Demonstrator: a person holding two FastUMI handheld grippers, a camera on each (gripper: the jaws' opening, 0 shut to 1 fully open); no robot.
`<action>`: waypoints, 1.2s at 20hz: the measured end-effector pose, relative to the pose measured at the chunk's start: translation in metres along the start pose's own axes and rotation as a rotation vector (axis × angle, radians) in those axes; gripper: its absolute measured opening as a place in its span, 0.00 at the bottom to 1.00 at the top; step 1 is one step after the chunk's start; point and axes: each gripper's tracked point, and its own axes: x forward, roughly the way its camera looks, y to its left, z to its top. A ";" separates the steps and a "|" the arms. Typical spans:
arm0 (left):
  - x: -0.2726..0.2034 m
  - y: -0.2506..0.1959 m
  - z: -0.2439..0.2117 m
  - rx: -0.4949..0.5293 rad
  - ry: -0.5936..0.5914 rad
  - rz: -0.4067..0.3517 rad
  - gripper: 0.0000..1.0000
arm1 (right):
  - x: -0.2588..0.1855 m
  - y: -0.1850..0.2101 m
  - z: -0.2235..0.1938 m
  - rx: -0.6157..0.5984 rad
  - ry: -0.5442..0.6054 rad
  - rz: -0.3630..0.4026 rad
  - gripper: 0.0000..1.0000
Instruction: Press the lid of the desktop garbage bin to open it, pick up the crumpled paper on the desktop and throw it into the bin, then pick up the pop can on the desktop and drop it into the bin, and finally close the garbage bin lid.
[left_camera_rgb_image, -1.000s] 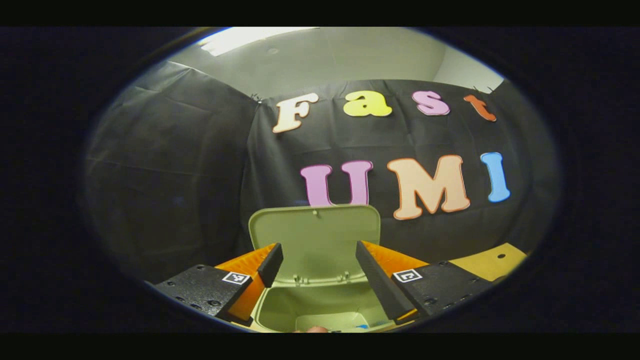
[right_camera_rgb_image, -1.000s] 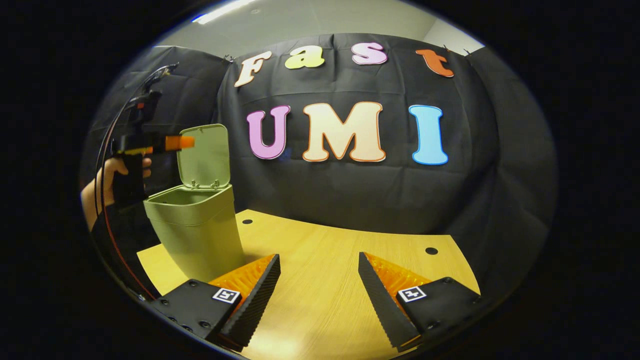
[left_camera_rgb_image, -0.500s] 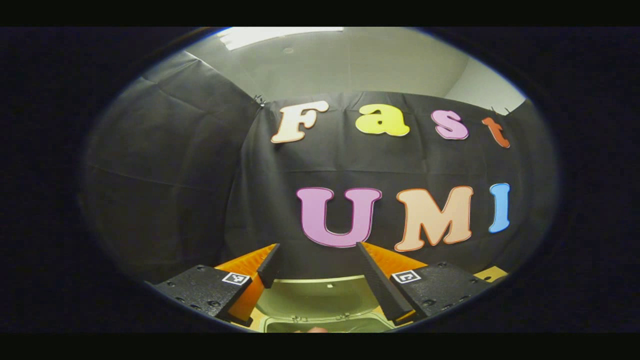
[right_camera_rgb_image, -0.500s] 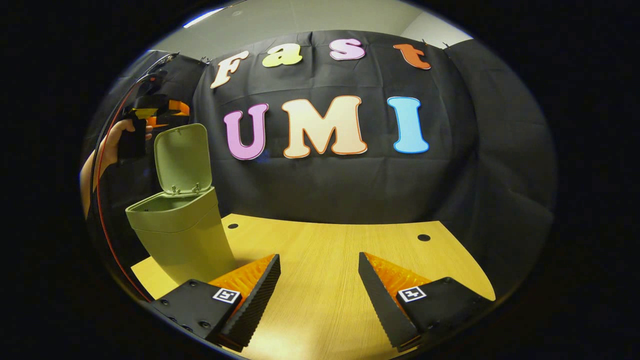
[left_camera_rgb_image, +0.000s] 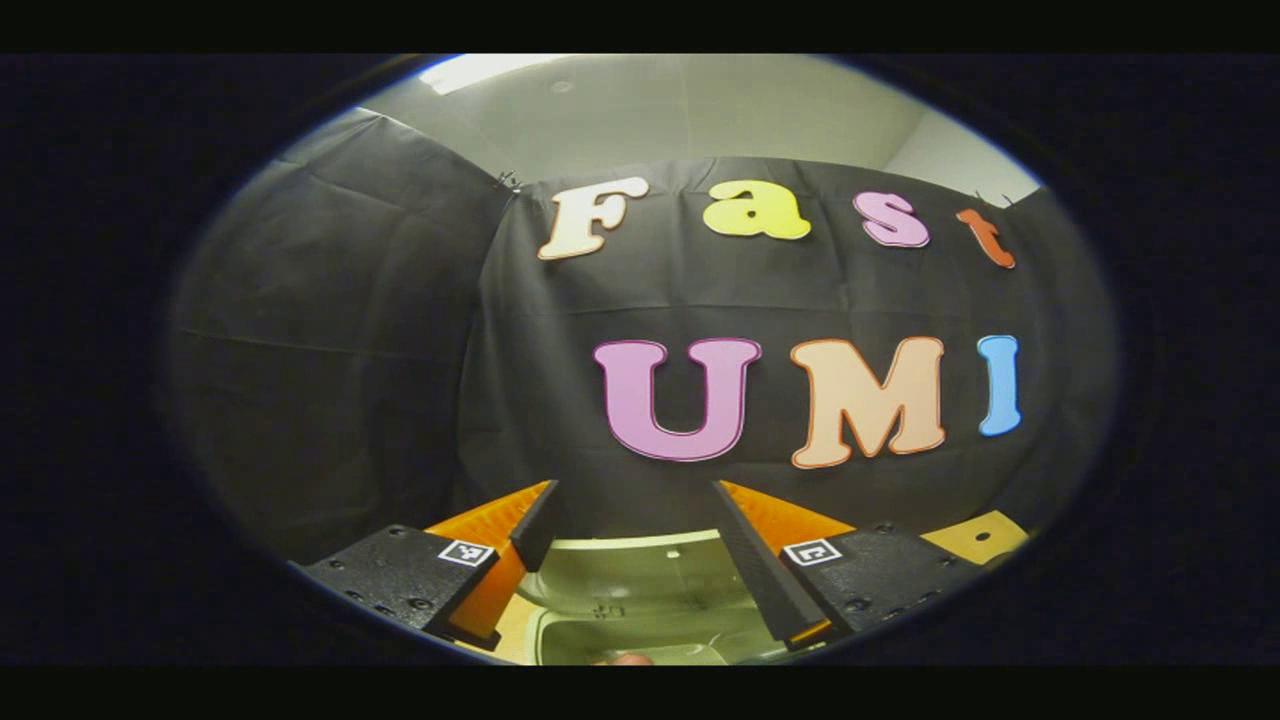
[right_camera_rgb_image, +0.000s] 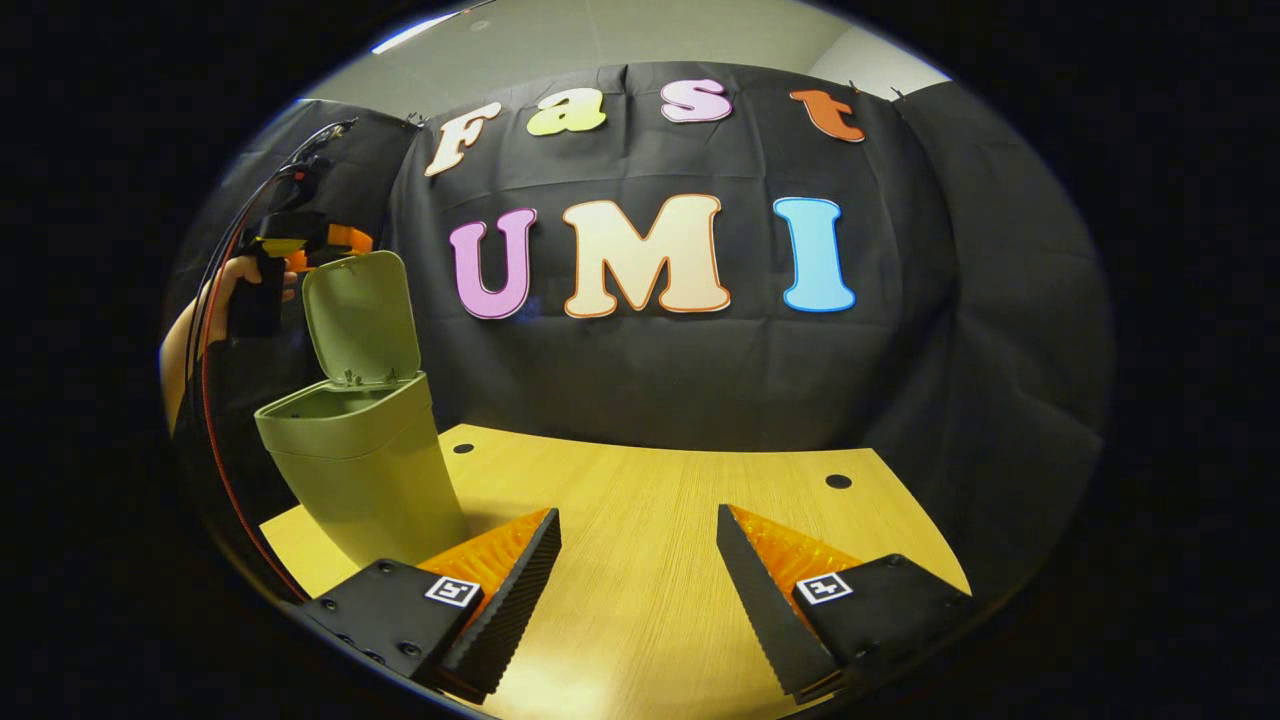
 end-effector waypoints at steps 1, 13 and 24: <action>-0.010 -0.003 -0.002 -0.002 -0.003 -0.006 0.88 | -0.003 -0.001 0.000 -0.004 0.002 0.014 0.98; -0.093 -0.022 -0.073 0.008 0.085 0.005 0.91 | -0.012 -0.004 -0.004 -0.063 0.014 0.150 0.98; -0.110 -0.036 -0.149 0.017 0.204 -0.037 0.90 | -0.004 0.020 -0.016 -0.109 0.064 0.191 0.98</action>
